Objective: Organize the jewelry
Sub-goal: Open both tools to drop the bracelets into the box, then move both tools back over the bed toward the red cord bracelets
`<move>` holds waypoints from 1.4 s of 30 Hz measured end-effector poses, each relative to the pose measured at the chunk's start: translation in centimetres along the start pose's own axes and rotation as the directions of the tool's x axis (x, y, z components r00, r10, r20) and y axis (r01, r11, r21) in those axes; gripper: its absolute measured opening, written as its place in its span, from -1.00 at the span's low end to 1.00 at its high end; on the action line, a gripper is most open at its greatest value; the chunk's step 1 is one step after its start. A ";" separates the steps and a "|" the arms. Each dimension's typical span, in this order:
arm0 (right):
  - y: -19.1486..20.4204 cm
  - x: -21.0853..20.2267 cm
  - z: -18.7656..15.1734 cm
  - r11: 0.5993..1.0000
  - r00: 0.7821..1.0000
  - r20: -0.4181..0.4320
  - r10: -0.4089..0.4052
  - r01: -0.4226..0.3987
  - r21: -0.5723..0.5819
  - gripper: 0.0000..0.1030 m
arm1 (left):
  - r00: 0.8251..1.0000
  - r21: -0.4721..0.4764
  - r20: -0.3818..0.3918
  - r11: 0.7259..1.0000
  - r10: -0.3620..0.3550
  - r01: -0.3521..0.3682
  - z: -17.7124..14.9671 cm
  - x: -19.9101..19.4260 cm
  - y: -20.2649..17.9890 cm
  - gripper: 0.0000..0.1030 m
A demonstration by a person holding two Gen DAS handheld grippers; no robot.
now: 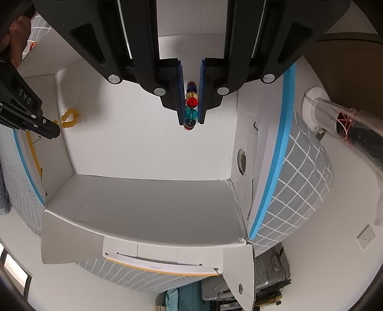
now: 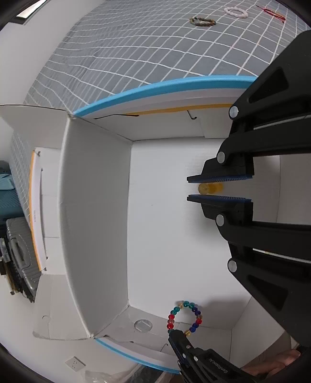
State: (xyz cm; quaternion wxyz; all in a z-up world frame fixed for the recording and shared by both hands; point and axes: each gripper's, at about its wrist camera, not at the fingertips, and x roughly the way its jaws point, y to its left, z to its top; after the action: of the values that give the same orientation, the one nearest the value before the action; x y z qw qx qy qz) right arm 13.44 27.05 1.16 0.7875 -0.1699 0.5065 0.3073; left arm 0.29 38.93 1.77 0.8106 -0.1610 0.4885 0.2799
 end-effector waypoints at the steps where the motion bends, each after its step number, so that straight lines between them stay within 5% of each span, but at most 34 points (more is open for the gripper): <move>1: 0.0 -0.1 0.0 1.000 1.000 -0.002 -0.001 0.001 -0.002 -0.82 | 1.000 0.002 0.000 1.000 0.007 -0.007 0.0 0.1 0.0 -0.79; 6: 0.2 -0.3 -0.2 1.000 1.000 0.000 -0.008 0.008 -0.009 -0.78 | 1.000 0.008 -0.002 1.000 0.017 -0.017 0.0 0.1 -0.1 -0.77; 7: 0.2 -0.3 -0.1 1.000 1.000 -0.002 -0.005 0.005 -0.009 -0.62 | 1.000 0.008 -0.002 1.000 0.014 -0.013 0.0 0.0 -0.1 -0.76; 13: 0.3 -2.4 -0.3 1.000 0.999 0.046 -0.007 0.008 -0.017 0.13 | 1.000 -0.003 0.025 1.000 0.005 -0.005 -0.2 -1.8 0.0 -0.13; 15: 0.4 -3.5 -0.3 1.000 0.997 0.073 -0.014 0.015 -0.020 0.25 | 0.999 -0.007 0.045 1.000 0.010 -0.010 -0.3 -2.7 0.1 0.21; 19: 0.4 -5.4 -0.4 0.999 0.993 0.117 -0.016 0.021 -0.034 0.50 | 0.994 -0.009 0.100 0.999 0.038 -0.037 -0.5 -4.5 0.2 0.42; 27: -1.7 -9.0 -1.1 1.000 0.981 0.194 -0.030 0.029 0.011 0.80 | 0.986 -0.008 0.165 1.000 0.012 -0.011 -1.1 -7.0 -0.5 0.82; 42: -9.9 -15.1 -5.3 0.986 0.961 0.244 -0.129 0.098 0.133 0.85 | 0.973 0.100 0.222 0.994 -0.069 0.048 -2.8 -10.9 -7.9 0.89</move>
State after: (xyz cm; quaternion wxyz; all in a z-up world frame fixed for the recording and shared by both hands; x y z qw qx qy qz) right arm 11.75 11.80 12.04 0.8705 -0.1106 0.4094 0.2498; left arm -0.85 27.95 9.95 0.8752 -0.1044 0.4013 0.2492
